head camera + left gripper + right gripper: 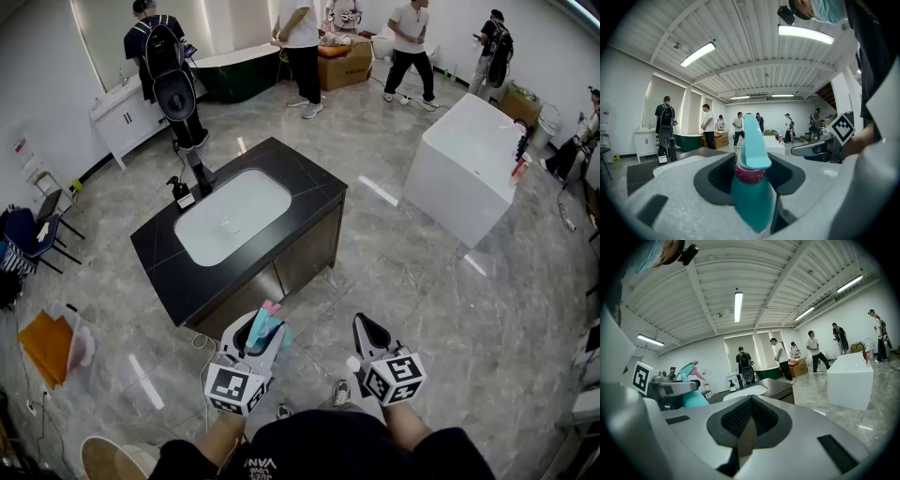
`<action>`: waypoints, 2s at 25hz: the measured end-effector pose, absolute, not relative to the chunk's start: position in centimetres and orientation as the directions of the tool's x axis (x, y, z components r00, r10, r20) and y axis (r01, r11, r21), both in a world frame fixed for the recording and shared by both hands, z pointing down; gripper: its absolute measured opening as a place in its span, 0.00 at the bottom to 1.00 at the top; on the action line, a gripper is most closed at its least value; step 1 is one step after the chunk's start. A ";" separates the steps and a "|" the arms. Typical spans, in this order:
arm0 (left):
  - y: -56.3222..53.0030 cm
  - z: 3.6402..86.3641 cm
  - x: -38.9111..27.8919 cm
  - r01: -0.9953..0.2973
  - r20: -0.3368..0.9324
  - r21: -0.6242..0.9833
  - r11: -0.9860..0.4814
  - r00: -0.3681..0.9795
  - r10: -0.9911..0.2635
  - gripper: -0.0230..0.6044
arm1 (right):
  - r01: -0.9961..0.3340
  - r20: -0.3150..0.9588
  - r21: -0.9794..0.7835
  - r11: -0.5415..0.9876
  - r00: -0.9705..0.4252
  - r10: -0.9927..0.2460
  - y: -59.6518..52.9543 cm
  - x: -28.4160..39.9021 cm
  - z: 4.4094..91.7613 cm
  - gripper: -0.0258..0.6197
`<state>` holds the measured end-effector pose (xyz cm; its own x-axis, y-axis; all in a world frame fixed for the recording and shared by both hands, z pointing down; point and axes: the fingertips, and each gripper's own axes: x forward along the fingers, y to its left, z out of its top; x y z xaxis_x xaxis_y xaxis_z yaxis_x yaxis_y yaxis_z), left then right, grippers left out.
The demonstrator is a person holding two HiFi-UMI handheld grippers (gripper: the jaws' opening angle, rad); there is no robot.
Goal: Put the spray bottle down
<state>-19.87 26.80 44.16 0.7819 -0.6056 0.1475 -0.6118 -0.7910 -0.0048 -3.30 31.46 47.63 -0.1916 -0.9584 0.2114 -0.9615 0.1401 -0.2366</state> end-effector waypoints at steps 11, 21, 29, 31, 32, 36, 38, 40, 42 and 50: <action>26.5 44.7 -14.3 -0.656 0.155 0.004 -0.755 0.746 -0.647 0.34 | -0.933 0.188 -0.276 0.232 -0.289 -0.939 30.1 1.6 48.0 0.04; 26.9 45.1 -11.0 -0.705 0.157 0.009 -0.709 0.702 -0.695 0.34 | -0.916 0.192 -0.283 0.285 -0.345 -0.919 29.6 5.2 48.8 0.04; 24.8 45.4 -9.8 -0.710 0.169 0.015 -0.704 0.695 -0.698 0.34 | -0.915 0.194 -0.298 0.274 -0.339 -0.921 28.1 6.8 49.3 0.04; 23.7 45.7 -9.6 -0.707 0.173 0.020 -0.707 0.699 -0.694 0.34 | -0.917 0.199 -0.297 0.267 -0.333 -0.922 27.3 7.1 49.6 0.04; 23.2 45.9 -9.5 -0.704 0.173 0.024 -0.710 0.702 -0.691 0.34 | -0.919 0.202 -0.295 0.262 -0.328 -0.923 26.9 7.3 49.7 0.04; 20.4 46.0 -8.8 -0.688 0.166 0.028 -0.726 0.719 -0.675 0.34 | -0.925 0.208 -0.291 0.242 -0.308 -0.928 24.5 7.8 49.9 0.04; 18.6 46.0 -8.7 -0.680 0.166 0.031 -0.732 0.726 -0.667 0.34 | -0.928 0.211 -0.292 0.232 -0.299 -0.931 22.8 7.9 49.9 0.04; 16.5 46.2 -8.5 -0.672 0.168 0.036 -0.740 0.734 -0.658 0.34 | -0.931 0.215 -0.292 0.219 -0.287 -0.933 20.8 8.1 49.9 0.04; 14.2 46.2 -8.4 -0.665 0.170 0.038 -0.746 0.740 -0.651 0.34 | -0.932 0.216 -0.293 0.214 -0.283 -0.935 18.5 8.1 49.8 0.04; 4.9 45.8 -8.7 -0.636 0.176 0.039 -0.771 0.764 -0.621 0.34 | -0.942 0.211 -0.282 0.179 -0.244 -0.947 9.7 7.7 48.8 0.04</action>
<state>-8.67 4.87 45.82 0.7636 -0.6214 0.1757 -0.6361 -0.7707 0.0387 7.71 9.66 48.82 -0.2435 -0.9466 0.2115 -0.9424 0.1794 -0.2821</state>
